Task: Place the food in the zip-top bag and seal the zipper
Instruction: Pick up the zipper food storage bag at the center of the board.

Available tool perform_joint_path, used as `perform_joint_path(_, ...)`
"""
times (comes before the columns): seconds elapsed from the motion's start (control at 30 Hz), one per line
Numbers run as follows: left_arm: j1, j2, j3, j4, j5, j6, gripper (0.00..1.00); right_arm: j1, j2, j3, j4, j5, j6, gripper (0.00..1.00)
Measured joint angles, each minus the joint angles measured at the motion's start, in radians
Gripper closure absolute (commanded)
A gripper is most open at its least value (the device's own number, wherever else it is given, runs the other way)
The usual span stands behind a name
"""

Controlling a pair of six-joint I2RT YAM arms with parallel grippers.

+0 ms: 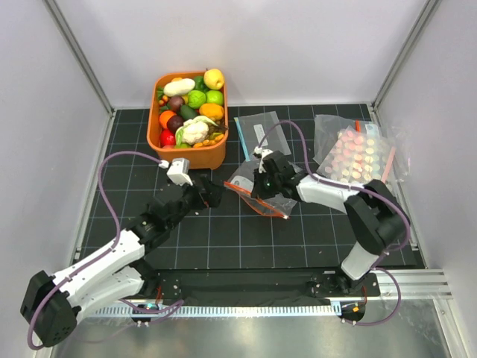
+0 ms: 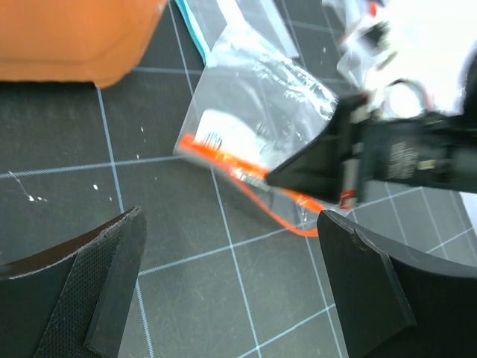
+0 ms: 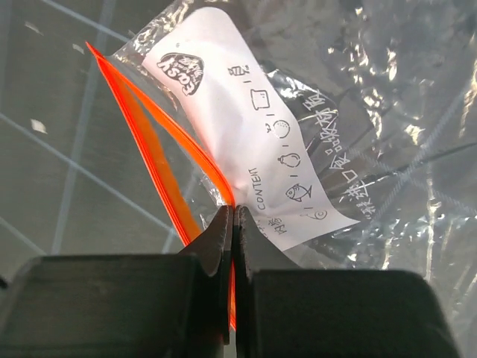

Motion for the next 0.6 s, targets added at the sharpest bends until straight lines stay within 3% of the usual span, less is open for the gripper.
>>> perform_joint_path(0.23,0.0,0.085,0.0,0.052,0.055,-0.002,0.0,-0.009,-0.159,-0.153,0.226,-0.008,0.137,0.99)
perform_joint_path(0.43,0.0,0.206,-0.002,0.204,0.158,-0.028,0.01,-0.008,-0.294,-0.259,0.314,0.026,0.212,0.99)
perform_joint_path(0.6,-0.014,0.339,-0.001,0.305,0.235,-0.04,0.06,0.034,-0.406,-0.299,0.375,0.091,0.225,0.99)
